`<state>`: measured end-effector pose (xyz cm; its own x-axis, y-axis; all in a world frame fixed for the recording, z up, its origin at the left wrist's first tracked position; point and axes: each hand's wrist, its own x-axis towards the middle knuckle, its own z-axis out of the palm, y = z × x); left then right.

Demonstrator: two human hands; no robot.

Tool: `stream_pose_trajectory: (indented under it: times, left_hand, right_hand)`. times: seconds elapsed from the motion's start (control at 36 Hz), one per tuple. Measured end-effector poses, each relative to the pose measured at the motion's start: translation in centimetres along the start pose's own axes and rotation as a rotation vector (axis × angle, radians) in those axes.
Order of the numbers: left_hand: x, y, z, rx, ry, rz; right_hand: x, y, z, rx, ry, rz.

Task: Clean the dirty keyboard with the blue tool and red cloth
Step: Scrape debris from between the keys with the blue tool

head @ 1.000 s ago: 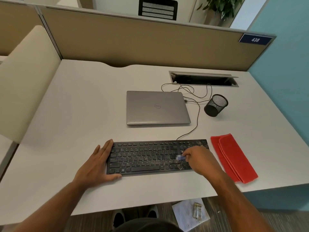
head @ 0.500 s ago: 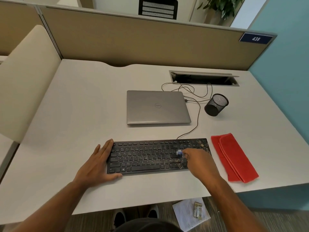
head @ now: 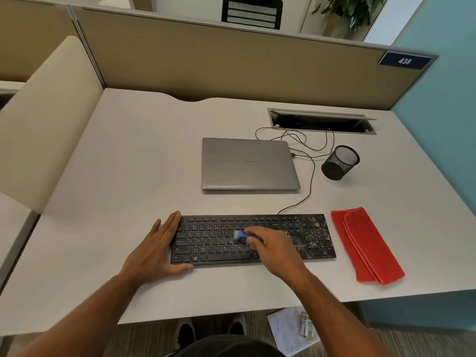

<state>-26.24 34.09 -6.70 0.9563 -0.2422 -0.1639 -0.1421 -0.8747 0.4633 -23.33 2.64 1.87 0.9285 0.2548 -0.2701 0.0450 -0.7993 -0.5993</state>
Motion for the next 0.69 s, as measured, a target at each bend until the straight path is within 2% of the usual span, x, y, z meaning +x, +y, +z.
stream_pose_trajectory:
  times: [0.11,0.25,0.39,0.56,0.69]
  left_hand:
    - [0.1,-0.1,0.0,0.015,0.007,0.024]
    - [0.1,0.0,-0.2,0.022,0.014,0.046]
    - [0.1,-0.2,-0.1,0.005,0.025,0.047]
    - [0.2,-0.6,0.2,0.008,0.013,0.037]
    - [0.1,-0.5,0.2,-0.002,0.026,0.04]
  right_hand:
    - [0.2,-0.2,1.2,-0.073,-0.036,-0.002]
    - [0.7,-0.4,0.4,-0.127,-0.215,0.042]
    - [1.5,-1.3,0.0,-0.206,-0.119,-0.021]
    - [1.7,-2.5,-0.9,-0.335,-0.241,-0.036]
    - [2.5,-2.8,-1.1,-0.32,-0.168,-0.047]
